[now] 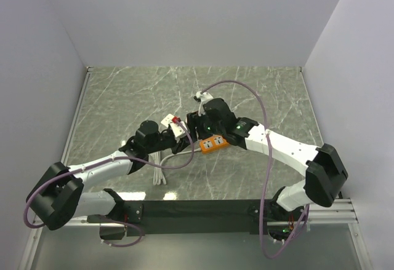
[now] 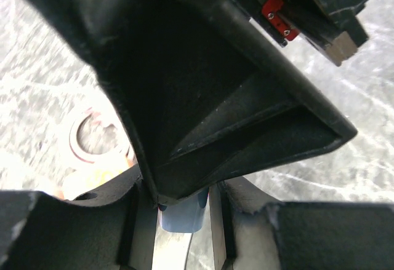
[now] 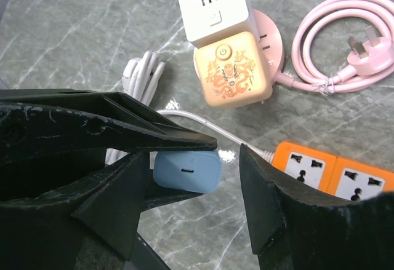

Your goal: Insert the plug

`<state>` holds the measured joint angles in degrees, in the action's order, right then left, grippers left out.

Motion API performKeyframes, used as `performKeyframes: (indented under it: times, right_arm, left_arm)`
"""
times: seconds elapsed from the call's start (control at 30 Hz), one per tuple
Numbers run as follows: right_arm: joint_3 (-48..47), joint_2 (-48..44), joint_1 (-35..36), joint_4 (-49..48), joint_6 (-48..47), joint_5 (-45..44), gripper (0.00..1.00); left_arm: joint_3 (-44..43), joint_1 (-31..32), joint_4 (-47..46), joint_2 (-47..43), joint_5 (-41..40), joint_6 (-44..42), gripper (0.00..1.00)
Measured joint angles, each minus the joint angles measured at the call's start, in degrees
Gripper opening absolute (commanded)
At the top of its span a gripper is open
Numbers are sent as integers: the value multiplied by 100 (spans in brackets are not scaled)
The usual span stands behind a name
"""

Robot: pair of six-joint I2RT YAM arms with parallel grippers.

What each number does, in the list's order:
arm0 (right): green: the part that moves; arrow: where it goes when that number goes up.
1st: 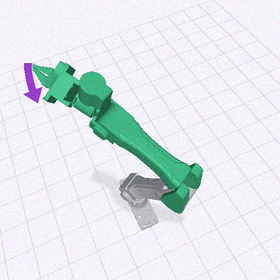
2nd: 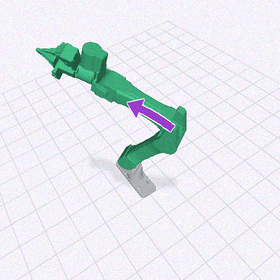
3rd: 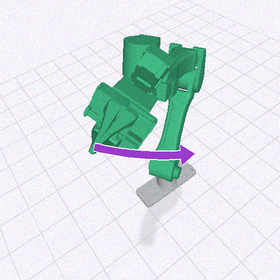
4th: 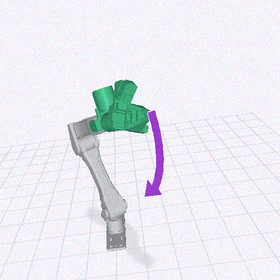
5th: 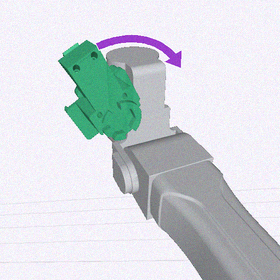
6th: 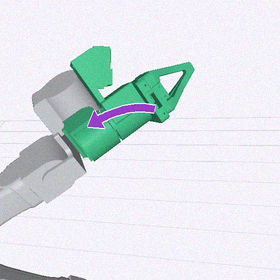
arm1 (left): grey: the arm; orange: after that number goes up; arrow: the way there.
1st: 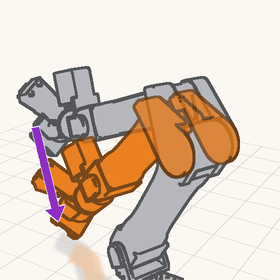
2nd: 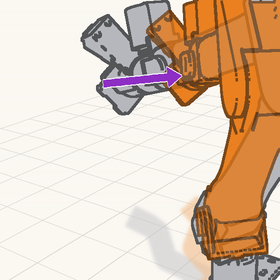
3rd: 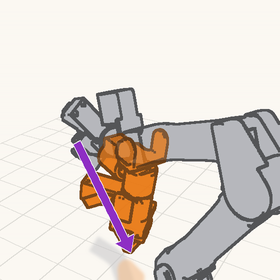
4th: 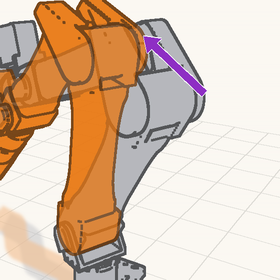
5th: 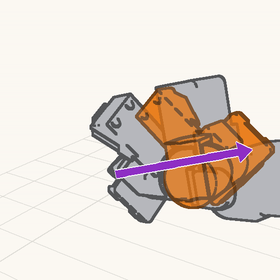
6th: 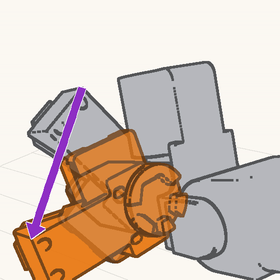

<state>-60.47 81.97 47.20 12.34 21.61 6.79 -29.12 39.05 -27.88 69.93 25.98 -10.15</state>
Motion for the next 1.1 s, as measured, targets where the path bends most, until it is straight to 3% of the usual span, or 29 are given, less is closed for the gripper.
performKeyframes:
  times: [0.33, 0.47, 0.67, 0.93, 1.03, 1.07, 1.1]
  right_arm:
    - [-133, 444, 61, -52, -2, 367, 68]
    - [-96, 479, -24, -229, -2, 750, 62]
    - [-63, 529, -157, -420, -90, 1193, 47]
    - [13, 614, -162, -382, -127, 1012, 25]
    - [15, 603, -212, -380, -127, 935, 19]
    - [15, 601, -223, -376, -127, 925, 13]
    - [15, 601, -238, -374, -127, 920, 0]
  left_arm:
    - [535, 22, -153, -341, -442, -17, 1]
    - [621, 22, -291, -422, -468, -11, 1]
    - [756, 20, -697, -428, -509, 37, 1]
    - [922, 26, -1357, 17, -492, 188, 1]
    - [922, 26, -1482, 94, -511, 232, 7]
    - [922, 28, -1534, 129, -516, 240, 10]
    - [922, 28, -1574, 164, -525, 249, 14]
